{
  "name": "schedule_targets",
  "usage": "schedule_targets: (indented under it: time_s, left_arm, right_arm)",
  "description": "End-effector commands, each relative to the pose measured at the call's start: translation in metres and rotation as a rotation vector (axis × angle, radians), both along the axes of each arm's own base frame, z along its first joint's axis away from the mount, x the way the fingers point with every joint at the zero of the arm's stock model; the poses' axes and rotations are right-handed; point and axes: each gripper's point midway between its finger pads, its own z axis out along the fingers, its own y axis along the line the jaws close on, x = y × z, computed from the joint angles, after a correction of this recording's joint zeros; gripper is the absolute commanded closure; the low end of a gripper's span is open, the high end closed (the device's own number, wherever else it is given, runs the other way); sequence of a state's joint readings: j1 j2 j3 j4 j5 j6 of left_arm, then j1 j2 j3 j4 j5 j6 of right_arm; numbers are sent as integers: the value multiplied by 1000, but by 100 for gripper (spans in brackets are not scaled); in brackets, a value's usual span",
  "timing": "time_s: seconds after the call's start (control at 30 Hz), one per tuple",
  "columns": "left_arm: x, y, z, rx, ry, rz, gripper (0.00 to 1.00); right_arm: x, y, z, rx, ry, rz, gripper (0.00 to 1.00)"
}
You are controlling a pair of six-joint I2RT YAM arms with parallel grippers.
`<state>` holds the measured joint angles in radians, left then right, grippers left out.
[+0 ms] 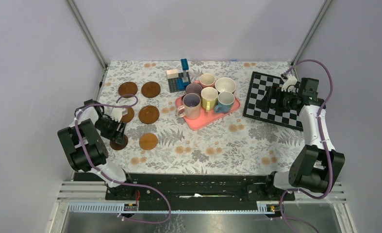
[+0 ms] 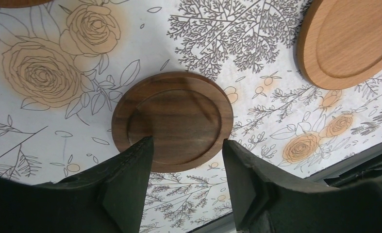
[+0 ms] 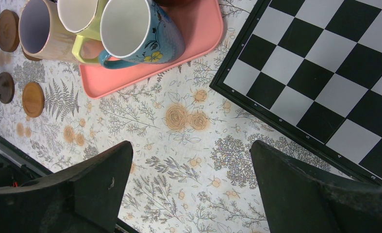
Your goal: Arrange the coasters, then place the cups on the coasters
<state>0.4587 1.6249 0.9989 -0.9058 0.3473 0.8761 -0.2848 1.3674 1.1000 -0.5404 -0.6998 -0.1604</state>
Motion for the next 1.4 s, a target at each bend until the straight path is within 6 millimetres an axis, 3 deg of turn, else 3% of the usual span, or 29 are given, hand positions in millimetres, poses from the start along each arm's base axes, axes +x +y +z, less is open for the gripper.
schedule_targets:
  time_s: [0.0,0.63,0.8,1.0,1.17,1.37]
  left_arm:
    - [3,-11,7,-46,-27,-37,41]
    - [-2,-30,9,-80,0,-68,43]
    - [12,-30,26,-97,-45,-46,42]
    - [25,-1,39,-37,-92,31,41]
    - [21,32,29,27,-91,103,39]
    - [16,44,16,51,-70,125,36]
  right_arm:
    - [1,1,11,3,-42,8,2]
    - [0,1,10,-1,-40,11,2]
    - [0,1,10,1,-41,13,2]
    - [0,1,11,1,-42,13,2]
    - [-1,1,11,0,-45,14,2]
    - [-1,2,11,3,-44,15,2]
